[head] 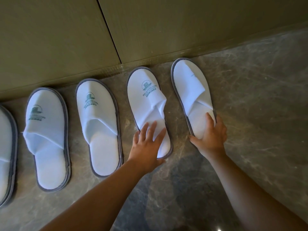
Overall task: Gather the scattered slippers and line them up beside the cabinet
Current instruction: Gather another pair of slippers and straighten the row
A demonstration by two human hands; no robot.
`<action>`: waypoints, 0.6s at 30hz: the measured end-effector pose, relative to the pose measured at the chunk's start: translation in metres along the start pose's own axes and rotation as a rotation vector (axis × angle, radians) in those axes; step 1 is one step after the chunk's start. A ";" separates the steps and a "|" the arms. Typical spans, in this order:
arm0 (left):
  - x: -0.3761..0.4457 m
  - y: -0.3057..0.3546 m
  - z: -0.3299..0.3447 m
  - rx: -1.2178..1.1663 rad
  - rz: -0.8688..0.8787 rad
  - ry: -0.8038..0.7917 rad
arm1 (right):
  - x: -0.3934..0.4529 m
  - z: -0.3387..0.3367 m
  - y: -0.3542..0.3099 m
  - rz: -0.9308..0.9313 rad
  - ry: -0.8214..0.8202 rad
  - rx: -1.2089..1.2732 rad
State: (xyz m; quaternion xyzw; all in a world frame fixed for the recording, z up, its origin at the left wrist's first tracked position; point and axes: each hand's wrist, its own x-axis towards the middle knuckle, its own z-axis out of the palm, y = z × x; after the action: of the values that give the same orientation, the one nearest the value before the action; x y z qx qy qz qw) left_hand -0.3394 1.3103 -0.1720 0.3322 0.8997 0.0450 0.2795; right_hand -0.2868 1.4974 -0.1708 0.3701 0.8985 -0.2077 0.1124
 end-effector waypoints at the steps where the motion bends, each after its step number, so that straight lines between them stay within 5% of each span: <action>1: 0.000 0.000 -0.001 0.001 -0.002 -0.009 | 0.000 0.000 0.000 0.000 -0.007 -0.007; 12: -0.048 -0.008 -0.089 -0.183 -0.059 -0.004 | -0.050 -0.055 -0.050 -0.180 0.096 0.147; 18: -0.177 -0.018 -0.224 -0.359 -0.218 0.053 | -0.152 -0.168 -0.160 -0.266 -0.096 0.231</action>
State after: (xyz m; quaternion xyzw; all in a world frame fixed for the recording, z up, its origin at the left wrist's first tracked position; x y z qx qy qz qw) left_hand -0.3588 1.2093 0.0947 0.1762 0.9149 0.1829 0.3137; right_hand -0.3025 1.3778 0.0784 0.2483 0.9033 -0.3397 0.0834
